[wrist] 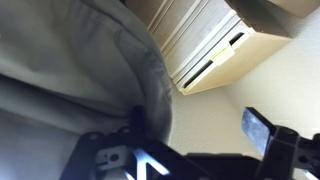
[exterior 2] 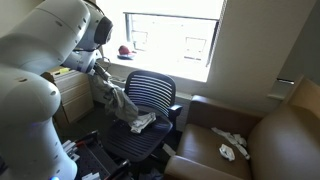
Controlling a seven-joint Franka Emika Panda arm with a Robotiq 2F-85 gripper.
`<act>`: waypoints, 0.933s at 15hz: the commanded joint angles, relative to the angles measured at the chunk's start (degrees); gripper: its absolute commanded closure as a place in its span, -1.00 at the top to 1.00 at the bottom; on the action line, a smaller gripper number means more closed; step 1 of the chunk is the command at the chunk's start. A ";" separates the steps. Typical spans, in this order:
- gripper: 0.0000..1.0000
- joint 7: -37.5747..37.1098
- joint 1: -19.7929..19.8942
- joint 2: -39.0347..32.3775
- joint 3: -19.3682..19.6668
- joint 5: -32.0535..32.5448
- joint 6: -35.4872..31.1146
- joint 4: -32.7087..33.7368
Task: Hang the brown clothing on the armrest of the black chair
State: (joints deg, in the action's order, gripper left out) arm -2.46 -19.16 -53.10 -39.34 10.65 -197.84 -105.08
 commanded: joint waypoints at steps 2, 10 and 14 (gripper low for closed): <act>1.00 4.65 -0.06 1.99 2.28 4.55 4.04 1.51; 1.00 10.26 -0.46 0.48 3.01 7.28 7.98 4.85; 1.00 2.86 -4.10 6.12 9.99 -2.22 12.43 3.44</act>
State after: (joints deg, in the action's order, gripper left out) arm 4.94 -20.02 -52.48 -35.33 14.46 -188.75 -100.18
